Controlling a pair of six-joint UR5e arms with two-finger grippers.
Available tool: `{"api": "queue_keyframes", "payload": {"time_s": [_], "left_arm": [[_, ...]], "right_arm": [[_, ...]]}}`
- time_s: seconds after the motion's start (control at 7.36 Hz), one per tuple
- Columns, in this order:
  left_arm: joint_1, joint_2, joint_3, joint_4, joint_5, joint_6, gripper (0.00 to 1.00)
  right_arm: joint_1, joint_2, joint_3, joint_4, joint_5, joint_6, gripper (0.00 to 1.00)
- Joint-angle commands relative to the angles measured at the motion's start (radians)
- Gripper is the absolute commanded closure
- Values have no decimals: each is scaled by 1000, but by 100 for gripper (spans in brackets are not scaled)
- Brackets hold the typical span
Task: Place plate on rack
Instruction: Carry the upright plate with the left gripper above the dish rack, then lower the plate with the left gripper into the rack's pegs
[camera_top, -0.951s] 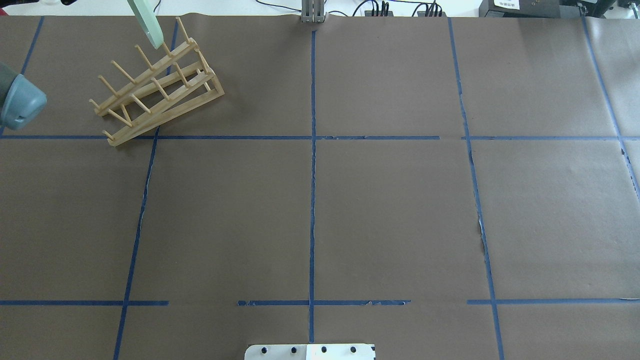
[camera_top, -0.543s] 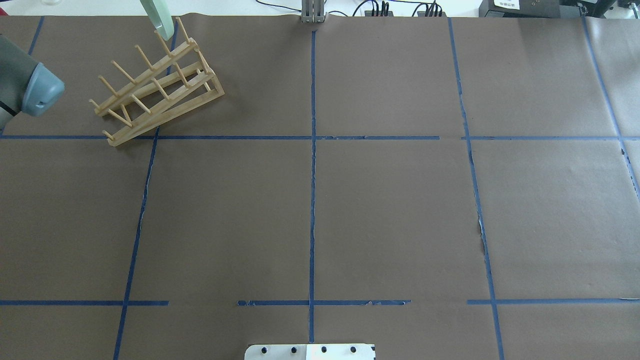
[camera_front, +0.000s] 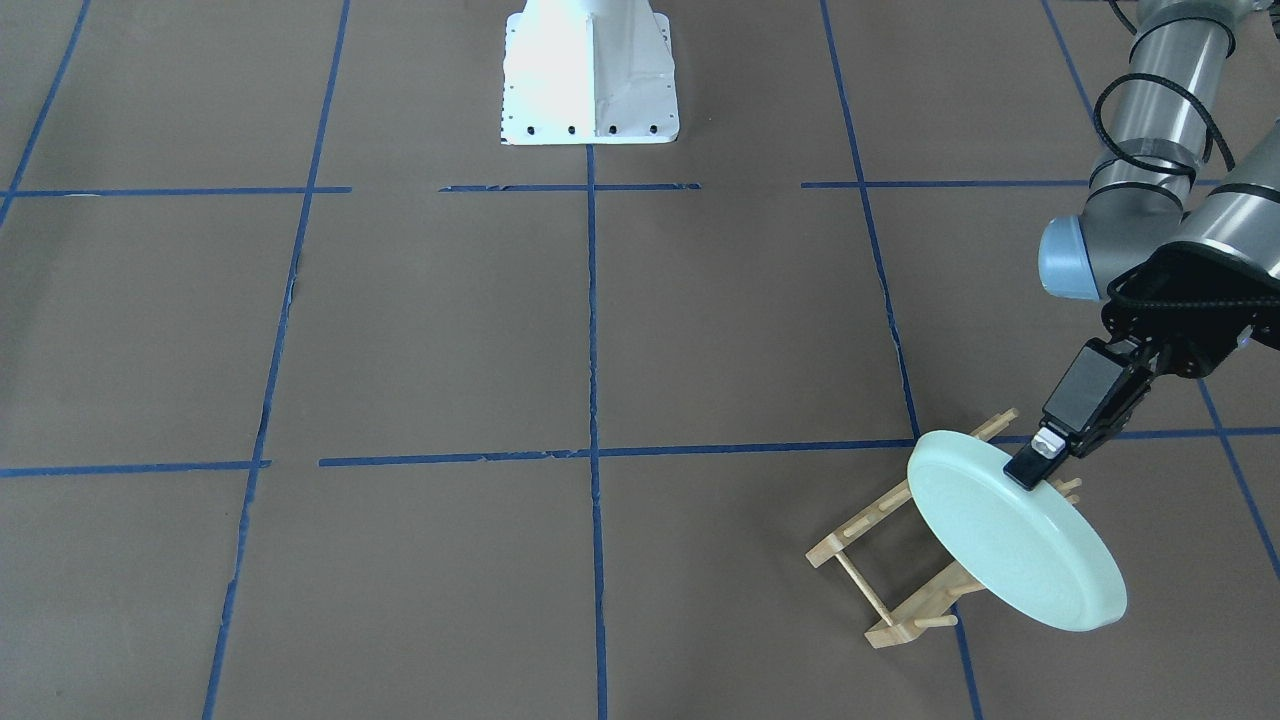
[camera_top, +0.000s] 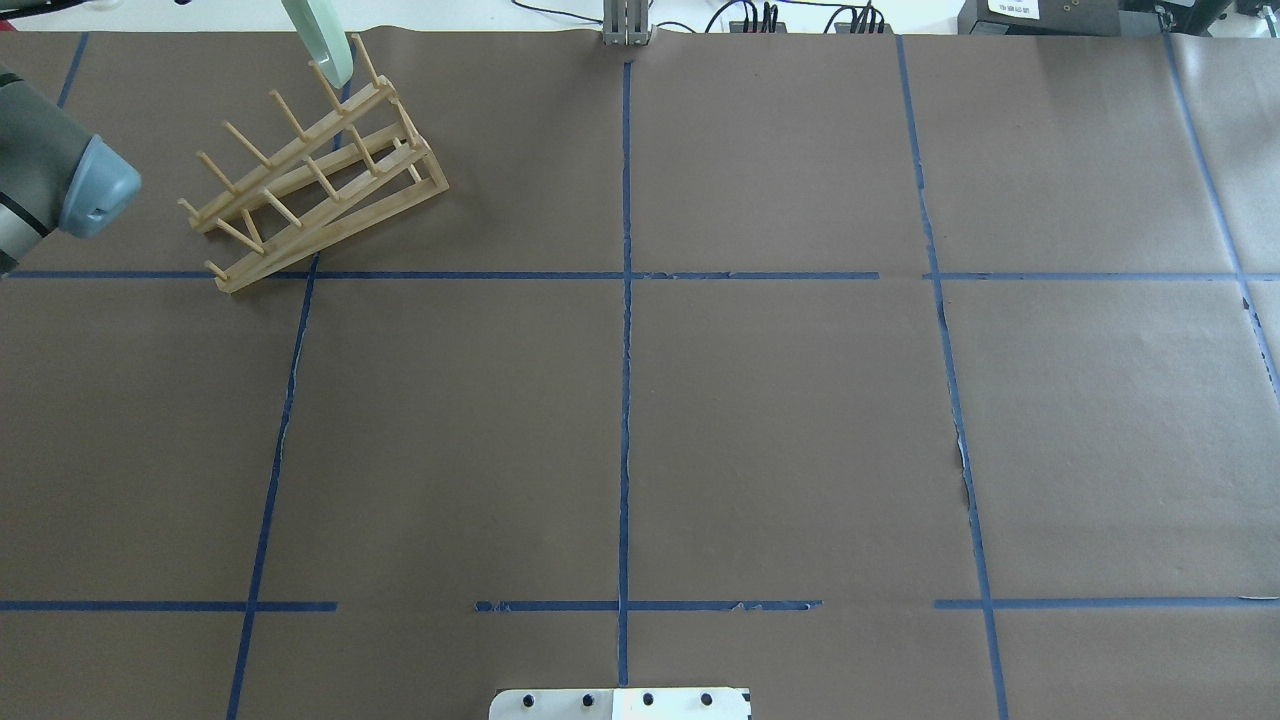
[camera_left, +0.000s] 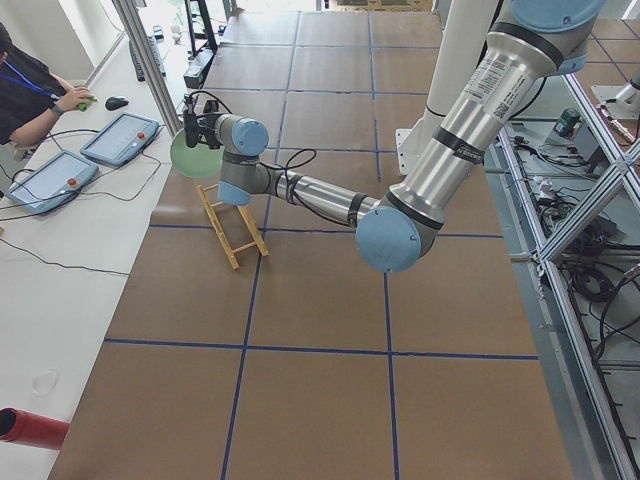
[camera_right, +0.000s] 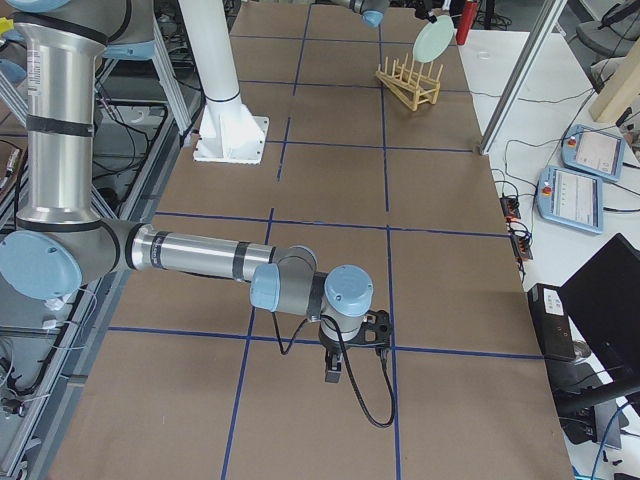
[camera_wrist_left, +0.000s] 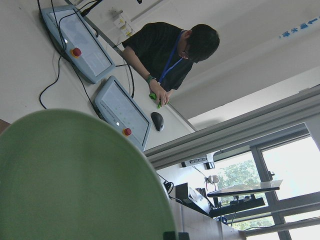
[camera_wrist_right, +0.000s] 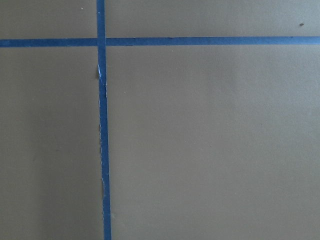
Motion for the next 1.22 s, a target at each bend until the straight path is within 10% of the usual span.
{"api": "queue_keyframes", "payload": {"time_s": [0.0, 1.09], "left_arm": [[14, -7, 16, -5, 19, 0, 100], [72, -9, 106, -62, 63, 3, 100]], "right_arm": [[0, 0, 1, 0, 0, 0, 0], [0, 0, 0, 0, 0, 0, 0]]}}
